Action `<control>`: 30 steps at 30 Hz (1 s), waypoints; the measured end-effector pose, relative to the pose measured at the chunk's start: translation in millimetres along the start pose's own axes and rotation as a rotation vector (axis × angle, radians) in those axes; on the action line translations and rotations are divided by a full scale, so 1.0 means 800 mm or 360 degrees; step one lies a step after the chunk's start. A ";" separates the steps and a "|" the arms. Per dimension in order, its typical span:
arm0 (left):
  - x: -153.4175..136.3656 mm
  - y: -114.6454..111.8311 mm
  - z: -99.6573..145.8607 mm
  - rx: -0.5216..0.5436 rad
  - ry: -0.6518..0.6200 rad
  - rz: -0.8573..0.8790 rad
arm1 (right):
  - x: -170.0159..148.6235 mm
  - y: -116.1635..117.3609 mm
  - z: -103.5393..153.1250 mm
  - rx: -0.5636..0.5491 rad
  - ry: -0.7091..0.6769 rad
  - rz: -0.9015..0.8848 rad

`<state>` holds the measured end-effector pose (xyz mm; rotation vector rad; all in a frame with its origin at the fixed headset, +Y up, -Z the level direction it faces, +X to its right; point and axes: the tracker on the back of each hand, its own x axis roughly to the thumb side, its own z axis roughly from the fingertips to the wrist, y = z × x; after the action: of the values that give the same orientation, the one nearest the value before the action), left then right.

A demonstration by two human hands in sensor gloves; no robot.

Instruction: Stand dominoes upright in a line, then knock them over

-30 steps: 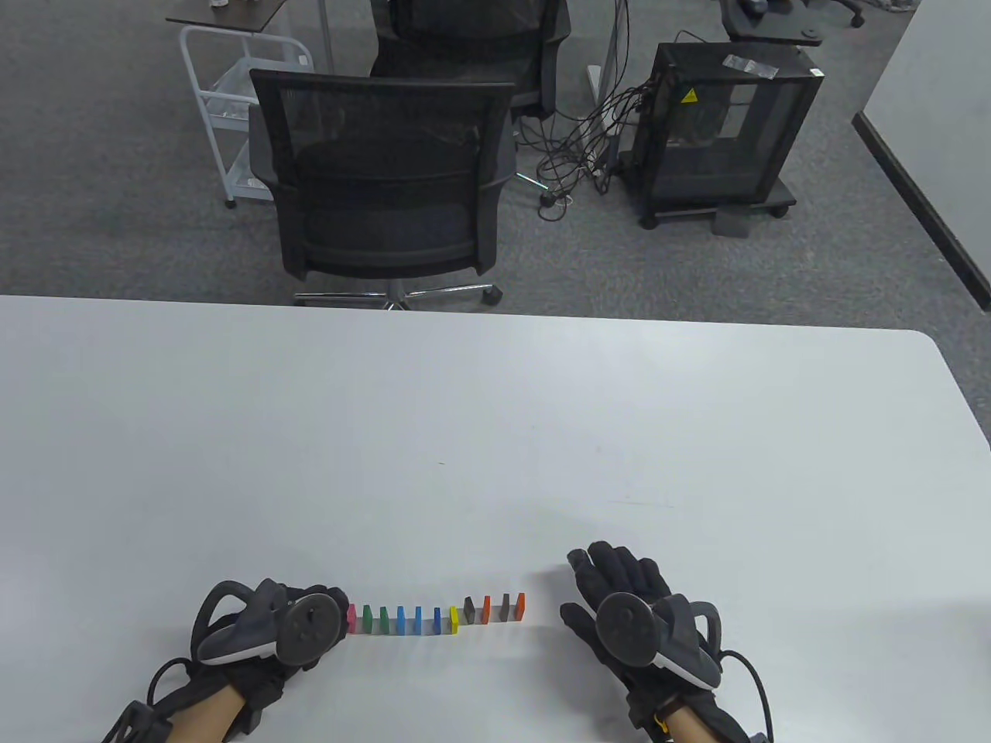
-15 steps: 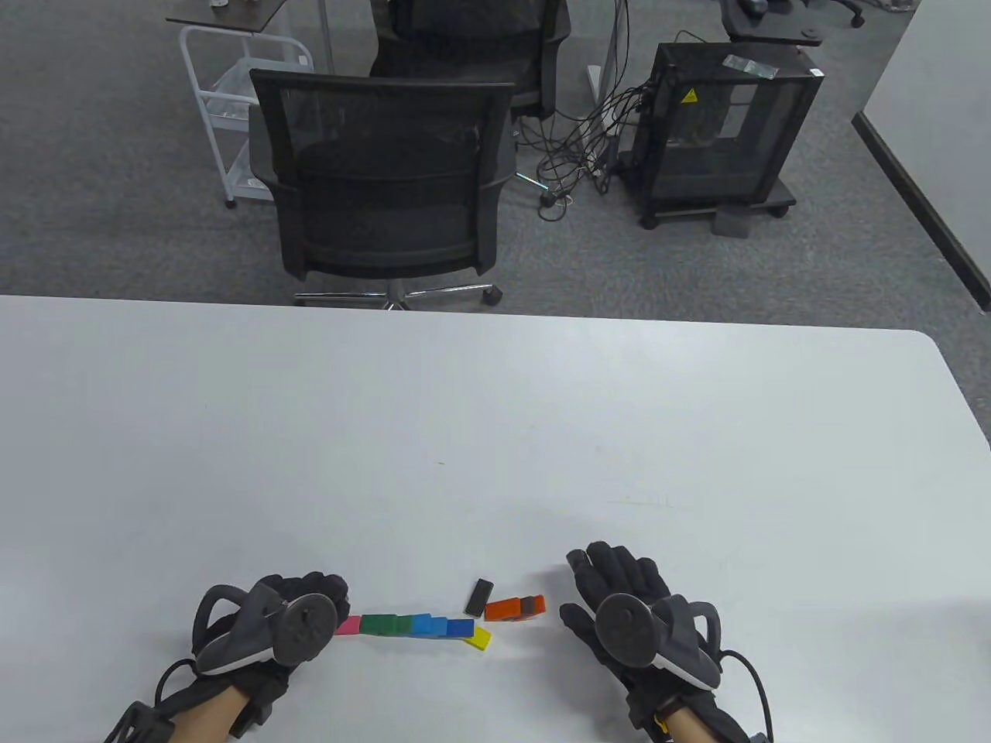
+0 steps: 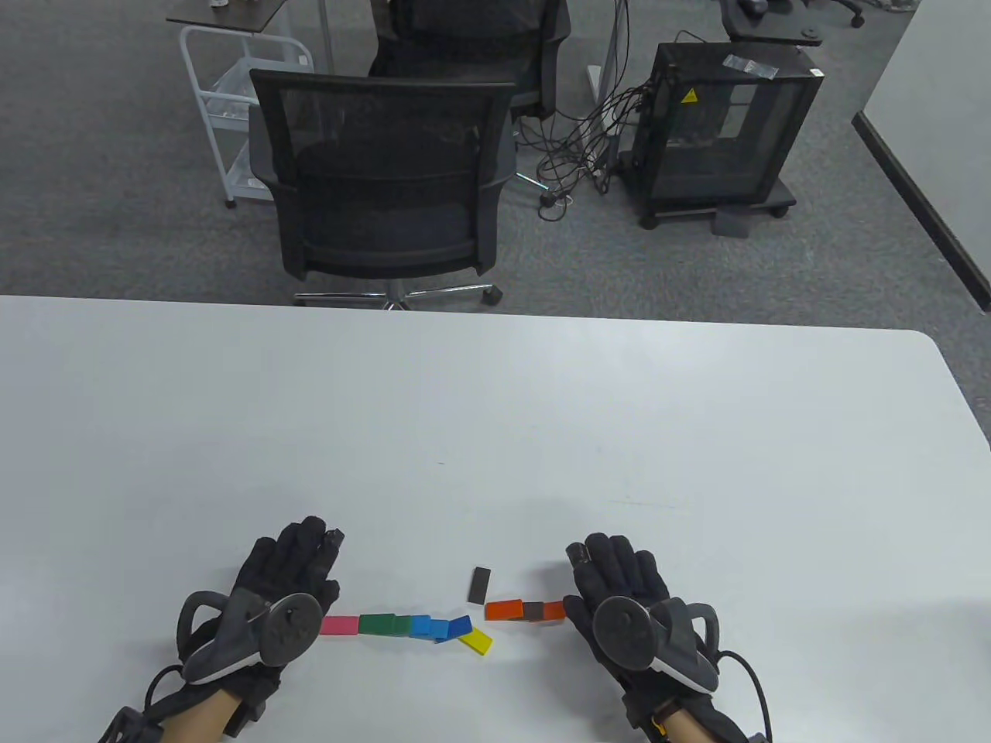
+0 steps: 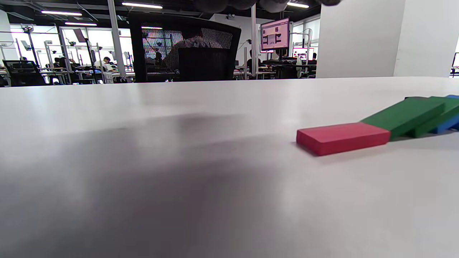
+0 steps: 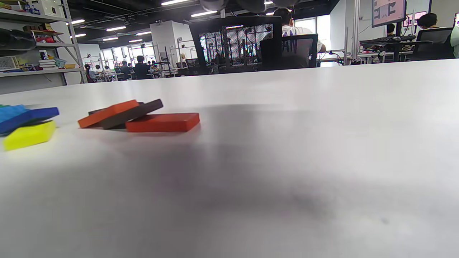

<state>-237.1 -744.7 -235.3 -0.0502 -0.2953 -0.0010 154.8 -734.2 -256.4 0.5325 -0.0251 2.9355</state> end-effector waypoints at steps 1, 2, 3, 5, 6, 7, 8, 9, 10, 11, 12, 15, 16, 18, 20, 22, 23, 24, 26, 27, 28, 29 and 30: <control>0.000 0.000 0.000 0.0004 0.0001 -0.0001 | 0.000 0.000 0.000 0.0001 0.0001 0.0001; 0.000 0.000 0.000 0.0001 -0.0003 -0.0002 | 0.000 0.000 0.000 -0.0001 0.0001 0.0001; 0.000 -0.001 -0.001 -0.0014 -0.0006 -0.0014 | 0.000 0.000 0.000 0.0000 0.0000 -0.0001; 0.001 -0.002 -0.001 -0.0011 -0.0013 -0.0042 | 0.000 0.000 0.000 0.0005 0.0000 -0.0003; 0.001 -0.002 -0.001 -0.0023 -0.0009 -0.0051 | 0.000 0.001 0.000 0.0010 -0.0001 -0.0001; 0.002 -0.003 -0.001 -0.0024 -0.0009 -0.0053 | 0.000 0.001 0.000 0.0012 -0.0001 0.0000; 0.002 -0.003 -0.001 -0.0025 -0.0011 -0.0058 | 0.001 0.001 0.000 0.0015 -0.0003 0.0002; 0.002 -0.002 -0.001 -0.0028 -0.0012 -0.0064 | 0.001 0.001 0.000 0.0017 -0.0004 0.0002; 0.002 -0.002 -0.001 -0.0030 -0.0010 -0.0069 | 0.001 0.001 0.000 0.0019 -0.0005 0.0001; 0.003 -0.002 -0.001 -0.0036 -0.0005 -0.0075 | 0.001 0.001 0.000 0.0022 -0.0006 0.0001; 0.003 -0.002 -0.001 -0.0043 -0.0003 -0.0074 | 0.001 0.001 0.000 0.0023 -0.0006 0.0002; 0.003 -0.003 -0.001 -0.0068 -0.0002 -0.0076 | 0.001 0.001 0.000 0.0028 -0.0004 0.0005; 0.003 -0.003 -0.001 -0.0078 -0.0001 -0.0077 | 0.001 0.001 0.000 0.0029 -0.0003 0.0005; 0.004 -0.003 -0.001 -0.0089 -0.0002 -0.0083 | 0.001 0.001 0.000 0.0031 -0.0002 0.0007; 0.004 -0.002 -0.001 -0.0084 -0.0001 -0.0089 | 0.001 0.001 0.000 0.0032 -0.0002 0.0007; 0.003 -0.001 -0.001 -0.0068 -0.0003 -0.0087 | 0.001 0.001 0.000 0.0032 -0.0002 0.0007; 0.003 -0.001 -0.001 -0.0065 -0.0004 -0.0084 | 0.001 0.001 0.000 0.0032 -0.0002 0.0007; 0.003 -0.002 -0.001 -0.0061 -0.0005 -0.0082 | 0.001 0.001 0.000 0.0032 -0.0002 0.0007; 0.003 -0.002 -0.001 -0.0058 -0.0006 -0.0082 | 0.001 0.001 0.001 0.0039 -0.0001 0.0011; 0.003 -0.002 -0.001 -0.0060 -0.0006 -0.0080 | 0.001 0.001 0.001 0.0038 0.0000 0.0011; 0.003 -0.002 -0.001 -0.0065 -0.0007 -0.0075 | 0.001 0.000 0.000 0.0035 0.0001 0.0011; 0.003 -0.002 -0.002 -0.0066 -0.0010 -0.0071 | 0.001 0.000 0.000 0.0032 0.0001 0.0010; 0.003 -0.002 -0.002 -0.0066 -0.0010 -0.0071 | 0.001 0.000 0.000 0.0031 0.0001 0.0010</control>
<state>-234.1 -746.6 -235.5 -0.0849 -0.3028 -0.0513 153.9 -734.1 -255.6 0.5352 0.0020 2.9449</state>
